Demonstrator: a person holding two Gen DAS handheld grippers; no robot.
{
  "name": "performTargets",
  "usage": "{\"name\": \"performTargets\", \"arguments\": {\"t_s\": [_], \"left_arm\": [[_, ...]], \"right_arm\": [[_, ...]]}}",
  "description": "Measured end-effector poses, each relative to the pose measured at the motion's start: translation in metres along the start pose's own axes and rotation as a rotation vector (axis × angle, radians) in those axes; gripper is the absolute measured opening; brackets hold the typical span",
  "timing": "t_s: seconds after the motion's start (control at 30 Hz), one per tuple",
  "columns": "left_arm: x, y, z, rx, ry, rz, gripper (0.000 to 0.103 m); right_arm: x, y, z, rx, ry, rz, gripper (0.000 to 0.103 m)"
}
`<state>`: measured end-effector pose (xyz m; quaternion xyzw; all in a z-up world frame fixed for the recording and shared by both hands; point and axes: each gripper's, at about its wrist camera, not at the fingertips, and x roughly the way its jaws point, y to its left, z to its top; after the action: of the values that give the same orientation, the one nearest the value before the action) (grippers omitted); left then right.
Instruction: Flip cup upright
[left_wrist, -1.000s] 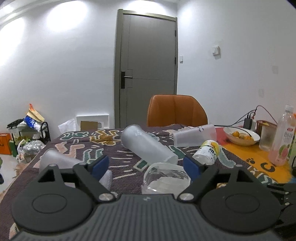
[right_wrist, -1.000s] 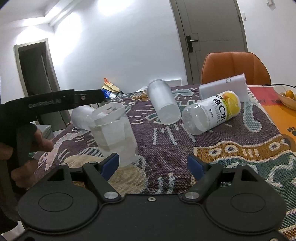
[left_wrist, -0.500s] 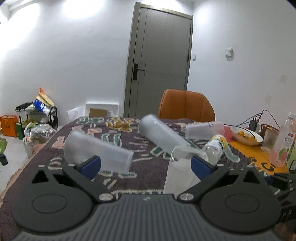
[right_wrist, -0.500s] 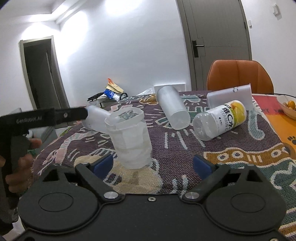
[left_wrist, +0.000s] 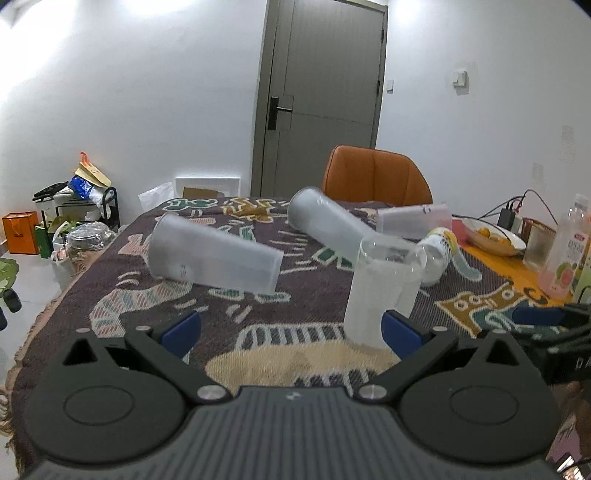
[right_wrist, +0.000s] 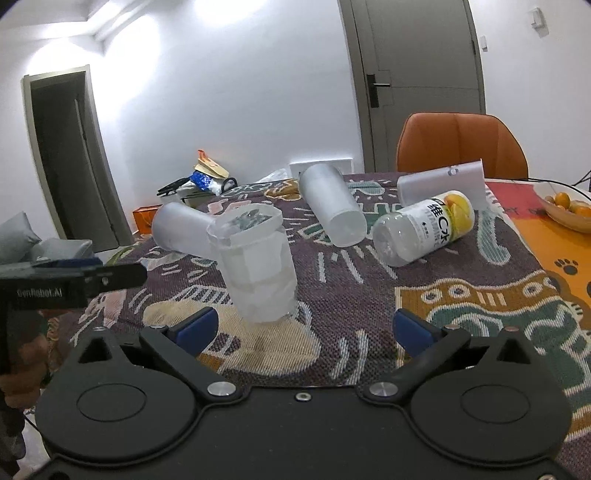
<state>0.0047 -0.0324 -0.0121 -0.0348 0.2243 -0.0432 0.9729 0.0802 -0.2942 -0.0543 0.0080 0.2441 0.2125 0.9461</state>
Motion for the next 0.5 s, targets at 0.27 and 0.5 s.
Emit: {"name": "performTargets", "arguments": {"t_s": [0.27,0.5], "left_arm": [[-0.009,0.007,-0.014,-0.006,0.01,0.007,0.103],[-0.008,0.012,-0.019,-0.007,0.027,0.018,0.103]], "right_arm": [[-0.009,0.009,-0.005,-0.018,0.009,0.003,0.103],[-0.011,0.015,-0.002,-0.017,-0.007,0.012,0.103]]}}
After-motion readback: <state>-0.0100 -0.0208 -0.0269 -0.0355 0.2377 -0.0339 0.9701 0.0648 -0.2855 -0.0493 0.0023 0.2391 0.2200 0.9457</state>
